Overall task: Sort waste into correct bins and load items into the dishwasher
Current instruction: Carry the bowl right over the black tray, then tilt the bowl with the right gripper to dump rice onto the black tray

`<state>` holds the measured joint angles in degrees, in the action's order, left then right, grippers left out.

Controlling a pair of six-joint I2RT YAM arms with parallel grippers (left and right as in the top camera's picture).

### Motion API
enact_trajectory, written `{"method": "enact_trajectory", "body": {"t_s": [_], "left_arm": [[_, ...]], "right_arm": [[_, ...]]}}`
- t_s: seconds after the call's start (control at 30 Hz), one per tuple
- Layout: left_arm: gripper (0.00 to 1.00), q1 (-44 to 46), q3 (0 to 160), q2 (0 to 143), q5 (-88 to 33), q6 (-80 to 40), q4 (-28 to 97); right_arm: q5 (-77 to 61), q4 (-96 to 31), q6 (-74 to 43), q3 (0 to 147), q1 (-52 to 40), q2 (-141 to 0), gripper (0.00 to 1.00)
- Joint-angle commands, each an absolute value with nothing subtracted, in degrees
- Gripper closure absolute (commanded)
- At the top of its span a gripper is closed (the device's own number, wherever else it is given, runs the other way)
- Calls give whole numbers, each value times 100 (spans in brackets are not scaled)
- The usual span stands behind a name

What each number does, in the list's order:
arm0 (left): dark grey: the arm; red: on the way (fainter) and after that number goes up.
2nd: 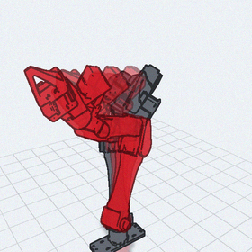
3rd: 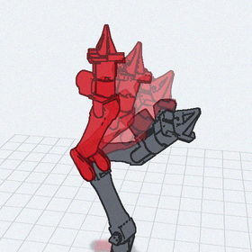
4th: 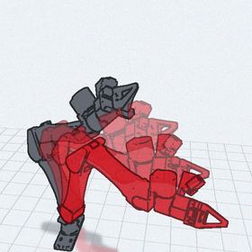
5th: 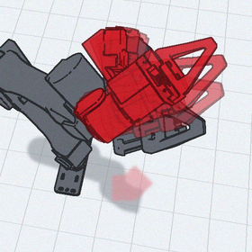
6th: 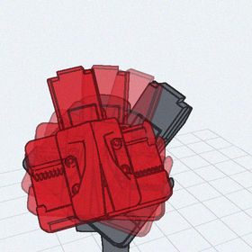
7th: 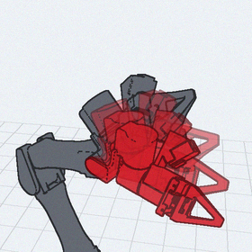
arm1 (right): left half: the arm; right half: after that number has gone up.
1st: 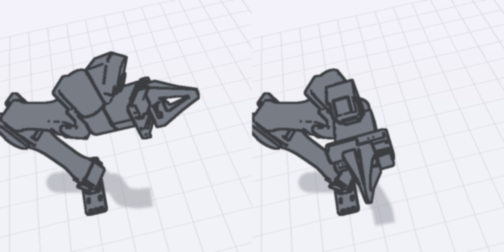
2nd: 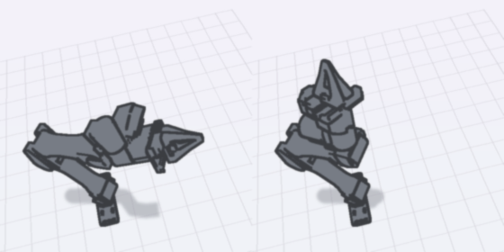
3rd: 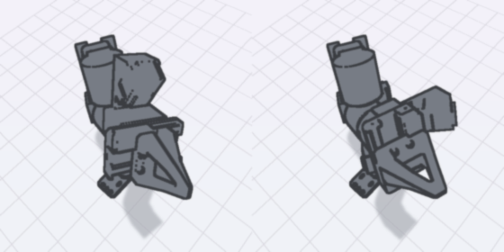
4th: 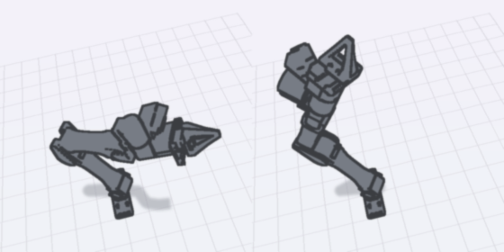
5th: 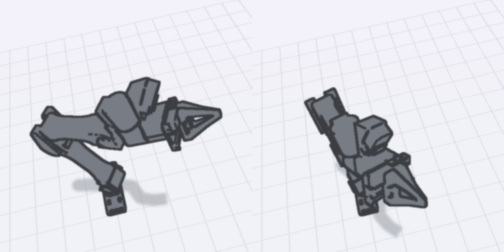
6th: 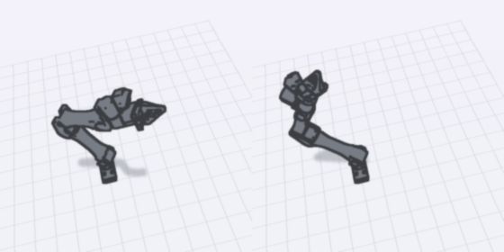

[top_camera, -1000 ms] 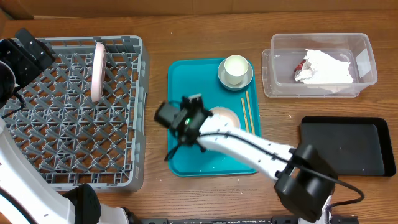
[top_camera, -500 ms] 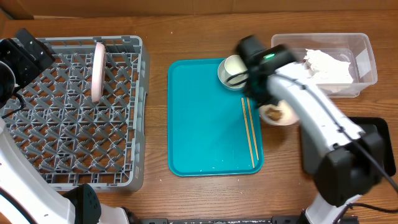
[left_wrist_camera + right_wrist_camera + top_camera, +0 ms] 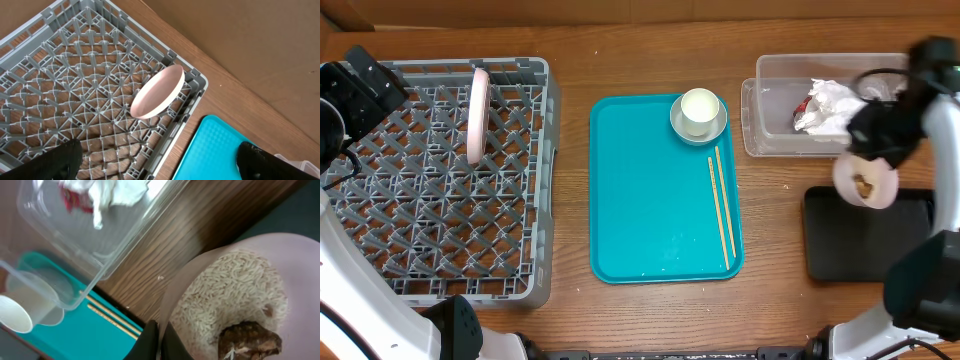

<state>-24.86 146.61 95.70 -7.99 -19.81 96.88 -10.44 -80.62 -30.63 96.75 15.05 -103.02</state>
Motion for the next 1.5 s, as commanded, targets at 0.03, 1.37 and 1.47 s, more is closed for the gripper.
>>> {"method": "enact_trajectory", "body": {"t_s": [0.03,1.37,1.47], "left_arm": [[0,-2510,14632,9594,-860,-2080,9679],[0,-2510,14632,9594,-858,-2080,9679],[0,-2510,14632,9594,-858,-2080,9679]], "right_arm": [[-2324,-8189,-2198,9815,2460,-10073,96],[-6399,-7260,-296,7109,5341,-10245,96],[-6372,-6805,-582,6910,5426,-10259,96]]}}
